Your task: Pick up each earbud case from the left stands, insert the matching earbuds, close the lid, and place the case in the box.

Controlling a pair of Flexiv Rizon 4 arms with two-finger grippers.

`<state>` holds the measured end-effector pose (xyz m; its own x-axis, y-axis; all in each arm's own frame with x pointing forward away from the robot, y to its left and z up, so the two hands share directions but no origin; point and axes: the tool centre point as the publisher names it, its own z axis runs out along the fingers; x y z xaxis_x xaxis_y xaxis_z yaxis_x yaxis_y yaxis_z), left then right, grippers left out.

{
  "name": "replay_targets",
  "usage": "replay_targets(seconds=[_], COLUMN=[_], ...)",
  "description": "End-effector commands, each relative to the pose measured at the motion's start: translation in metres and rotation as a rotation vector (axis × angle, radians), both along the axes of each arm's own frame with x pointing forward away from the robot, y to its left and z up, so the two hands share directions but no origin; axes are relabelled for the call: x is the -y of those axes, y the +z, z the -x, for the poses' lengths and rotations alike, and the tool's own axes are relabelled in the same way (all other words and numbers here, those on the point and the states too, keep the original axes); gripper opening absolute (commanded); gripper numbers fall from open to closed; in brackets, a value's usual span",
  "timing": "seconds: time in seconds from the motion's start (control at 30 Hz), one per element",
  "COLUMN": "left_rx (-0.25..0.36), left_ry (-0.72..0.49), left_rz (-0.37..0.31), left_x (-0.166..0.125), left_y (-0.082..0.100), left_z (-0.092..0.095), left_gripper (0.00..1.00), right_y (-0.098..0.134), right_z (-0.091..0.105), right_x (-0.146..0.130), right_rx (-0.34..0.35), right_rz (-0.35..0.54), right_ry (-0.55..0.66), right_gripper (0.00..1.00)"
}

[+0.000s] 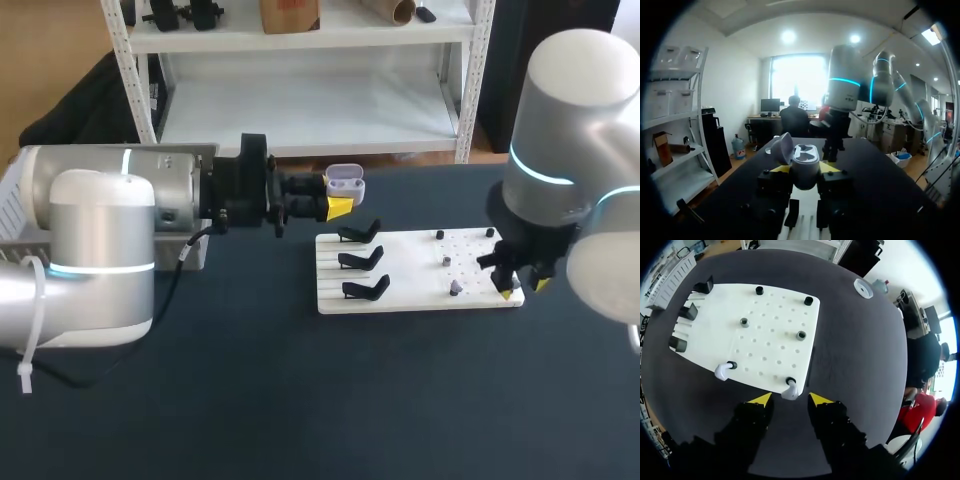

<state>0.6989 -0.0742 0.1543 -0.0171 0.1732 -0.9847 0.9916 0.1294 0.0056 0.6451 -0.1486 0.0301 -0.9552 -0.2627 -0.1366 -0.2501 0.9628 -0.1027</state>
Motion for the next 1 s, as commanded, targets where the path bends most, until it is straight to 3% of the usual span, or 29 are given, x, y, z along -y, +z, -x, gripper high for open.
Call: replay_targets(seconds=[0.03, 0.23, 0.4, 0.53, 0.8, 1.0], left_rx=[0.003, 0.003, 0.003, 0.003, 0.003, 0.003], left_ry=[0.005, 0.005, 0.005, 0.005, 0.005, 0.005], left_rz=[0.004, 0.004, 0.004, 0.004, 0.004, 0.004], left_x=[-0.0001, -0.0001, -0.0001, -0.0001, -0.0001, -0.0001], left_y=[-0.0009, -0.0009, -0.0009, -0.0009, -0.0009, -0.0009], left_z=[0.0014, 0.0014, 0.0014, 0.0014, 0.0014, 0.0014], left_gripper=[0.0, 0.0, 0.0, 0.0, 0.0, 0.0], right_y=[-0.0024, -0.0024, -0.0032, -0.0037, -0.0057, -0.0071], right_z=[-0.004, -0.005, -0.0043, -0.004, -0.003, -0.0022], right_x=[-0.0028, -0.0048, -0.0043, -0.0039, -0.0033, -0.0014], right_rx=[-0.002, -0.007, -0.007, -0.006, -0.013, -0.019], right_rz=[0.006, 0.011, 0.011, 0.01, 0.013, 0.02], right_ry=[-0.002, -0.005, -0.015, -0.022, -0.028, -0.039], right_gripper=[0.42, 0.38, 0.25, 0.27, 0.18, 0.3])
